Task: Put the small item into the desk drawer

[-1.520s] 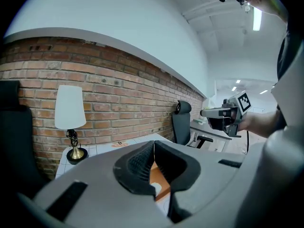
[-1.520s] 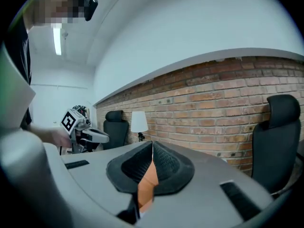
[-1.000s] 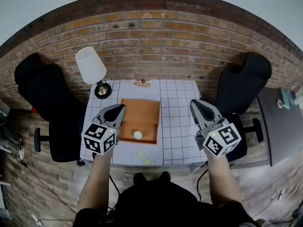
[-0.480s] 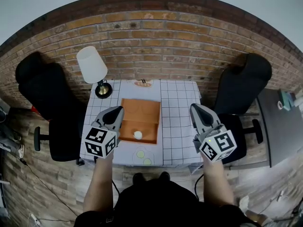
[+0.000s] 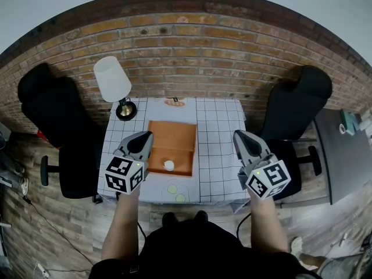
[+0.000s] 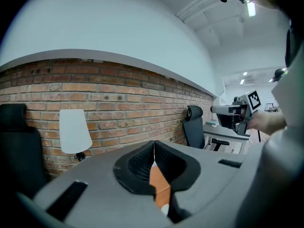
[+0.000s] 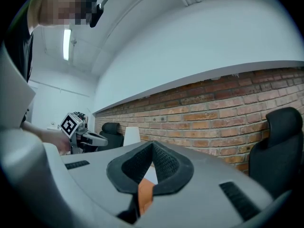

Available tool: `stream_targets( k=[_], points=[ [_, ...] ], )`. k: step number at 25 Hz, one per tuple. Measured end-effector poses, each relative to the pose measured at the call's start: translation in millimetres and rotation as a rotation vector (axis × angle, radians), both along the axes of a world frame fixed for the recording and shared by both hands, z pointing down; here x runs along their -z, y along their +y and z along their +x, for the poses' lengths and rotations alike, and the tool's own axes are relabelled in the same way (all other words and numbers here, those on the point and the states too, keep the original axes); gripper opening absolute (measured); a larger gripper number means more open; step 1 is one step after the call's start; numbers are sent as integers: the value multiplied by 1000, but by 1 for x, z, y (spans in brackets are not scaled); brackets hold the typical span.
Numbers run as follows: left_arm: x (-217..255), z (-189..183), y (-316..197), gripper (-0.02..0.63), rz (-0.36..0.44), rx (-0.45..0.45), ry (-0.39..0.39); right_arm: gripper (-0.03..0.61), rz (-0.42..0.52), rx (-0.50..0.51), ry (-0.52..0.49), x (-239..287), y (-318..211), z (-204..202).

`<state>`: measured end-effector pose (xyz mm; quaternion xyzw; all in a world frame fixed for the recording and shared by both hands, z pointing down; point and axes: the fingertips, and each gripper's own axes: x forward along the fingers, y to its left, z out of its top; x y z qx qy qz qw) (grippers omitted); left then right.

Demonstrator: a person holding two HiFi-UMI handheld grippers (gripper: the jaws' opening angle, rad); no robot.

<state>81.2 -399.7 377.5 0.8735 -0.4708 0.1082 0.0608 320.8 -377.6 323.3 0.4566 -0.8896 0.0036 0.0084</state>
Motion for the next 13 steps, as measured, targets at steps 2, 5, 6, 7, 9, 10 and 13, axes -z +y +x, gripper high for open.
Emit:
stream_targets(
  k=[2,5,6,7,9,10,13],
  points=[
    [-1,-1,0,11,-2,-1,0,3,-4,7,-6,0,1,-2],
    [-2,-1,1,11,-6,-3,0,3,-14,16,-21,-1,2,-4],
    [-2,-1,2,11,-7,-4,0,3,-16,18,-23,-1,2,-5],
    [-2,-1,3,11,-8,-4,0,3,-19,20,-24,-2,3,-6],
    [-3,-1,5,11,-10,-3,1,3,-23,24,-23,-3,5,-8],
    [-4,-2,5,11,-11,-2,1,3,-24,26,-22,-4,5,-9],
    [-6,-3,7,11,-15,0,3,3,-30,32,-21,-7,6,-11]
  ],
)
